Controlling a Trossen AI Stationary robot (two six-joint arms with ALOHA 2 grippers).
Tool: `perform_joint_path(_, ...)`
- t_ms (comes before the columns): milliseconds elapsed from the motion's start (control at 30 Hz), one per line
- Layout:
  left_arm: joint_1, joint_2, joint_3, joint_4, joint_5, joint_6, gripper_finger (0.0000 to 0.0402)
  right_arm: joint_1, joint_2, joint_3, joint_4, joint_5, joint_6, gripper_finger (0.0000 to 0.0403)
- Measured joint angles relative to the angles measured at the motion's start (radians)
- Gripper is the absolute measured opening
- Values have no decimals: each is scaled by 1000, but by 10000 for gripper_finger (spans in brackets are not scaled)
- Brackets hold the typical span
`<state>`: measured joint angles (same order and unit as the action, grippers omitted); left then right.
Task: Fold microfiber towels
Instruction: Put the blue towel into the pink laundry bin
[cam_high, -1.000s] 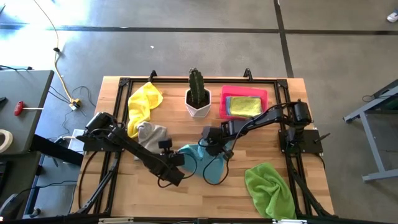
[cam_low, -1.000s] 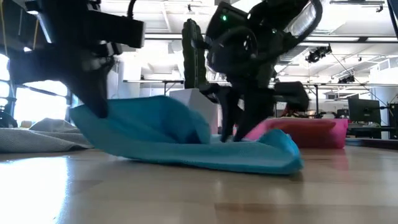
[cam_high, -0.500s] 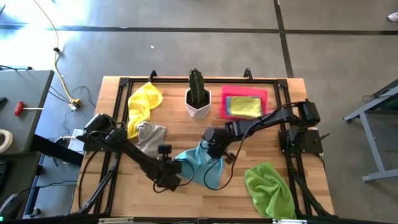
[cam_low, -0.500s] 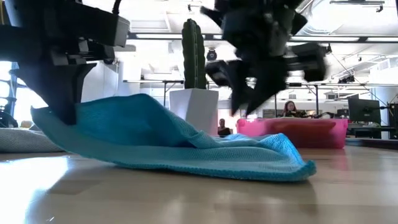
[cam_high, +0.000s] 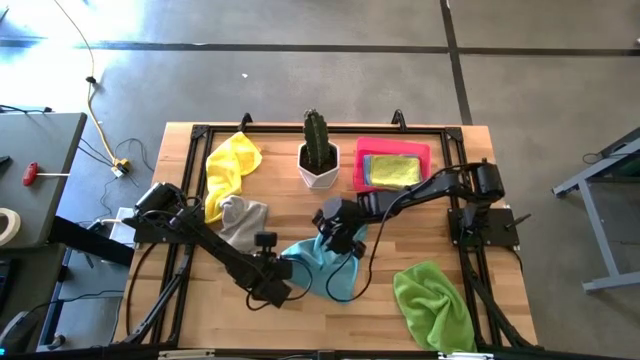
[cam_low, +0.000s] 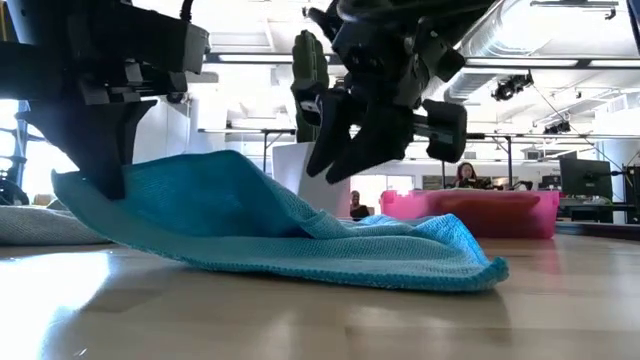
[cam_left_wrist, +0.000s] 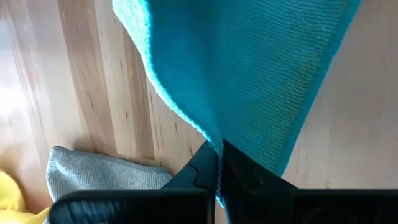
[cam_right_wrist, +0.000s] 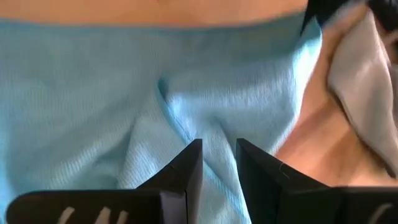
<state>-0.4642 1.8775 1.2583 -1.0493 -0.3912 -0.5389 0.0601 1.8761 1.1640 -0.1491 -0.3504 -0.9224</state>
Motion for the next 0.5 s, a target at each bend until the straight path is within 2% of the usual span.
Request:
perform_joint_path(100,0,0,0,2,-8,-6,0,-3,16,0,7,-15,3,89)
perform_joint_path(133,0,0,0,2,-8,-7,0,-5,20,0,13,20,13,89)
perform_joint_path(267,-2,0,0,5,-8,-29,0,-54,22,0,-71,278,156,89)
perform_joint_path(300,-3,0,0,5,-8,-31,0,-72,22,0,-92,297,206,89)
perform_joint_path(367,-3,0,0,6,-8,-31,0,-105,20,0,-119,293,322,89)
perform_joint_path(500,-3,0,0,7,-16,-33,0,-147,9,0,-148,209,517,89)
